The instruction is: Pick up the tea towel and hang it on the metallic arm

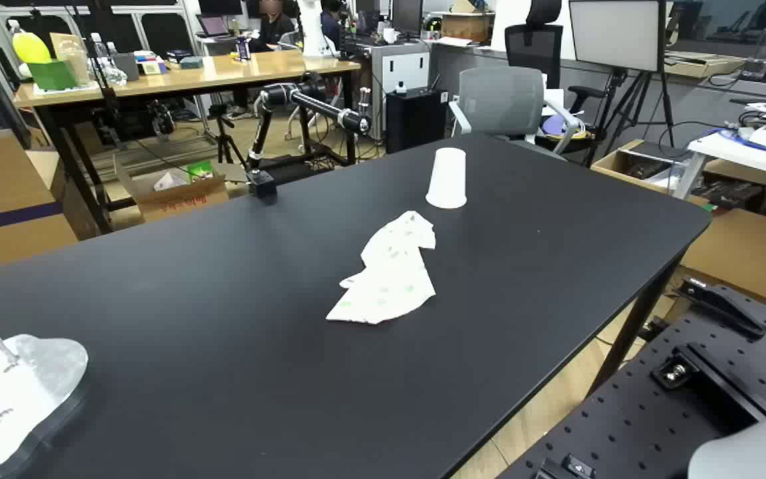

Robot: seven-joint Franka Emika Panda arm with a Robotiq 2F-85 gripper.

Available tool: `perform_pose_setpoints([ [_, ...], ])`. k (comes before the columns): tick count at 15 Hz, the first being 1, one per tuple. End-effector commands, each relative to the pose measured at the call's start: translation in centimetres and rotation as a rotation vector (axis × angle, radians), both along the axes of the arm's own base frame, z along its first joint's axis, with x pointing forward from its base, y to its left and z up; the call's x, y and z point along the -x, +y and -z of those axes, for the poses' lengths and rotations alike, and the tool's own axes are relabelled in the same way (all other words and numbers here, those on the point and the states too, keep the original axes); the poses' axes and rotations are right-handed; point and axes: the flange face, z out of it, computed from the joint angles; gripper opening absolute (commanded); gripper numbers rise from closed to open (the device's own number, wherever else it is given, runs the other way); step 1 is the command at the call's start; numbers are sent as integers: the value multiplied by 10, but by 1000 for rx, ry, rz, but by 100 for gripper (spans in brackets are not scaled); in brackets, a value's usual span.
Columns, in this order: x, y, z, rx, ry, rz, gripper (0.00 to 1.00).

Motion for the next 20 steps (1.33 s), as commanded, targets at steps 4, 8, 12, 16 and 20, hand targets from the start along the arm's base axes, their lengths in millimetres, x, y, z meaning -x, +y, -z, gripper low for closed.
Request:
perform_pose_setpoints([
  [4,0,0,-2,-1,-6,0,100],
  [8,0,0,-2,-1,-7,0,100],
  [12,-2,-1,4,27,-41,28,100],
  [16,-8,-11,41,77,-121,99,100],
  [20,-13,-22,95,50,-199,267,100],
])
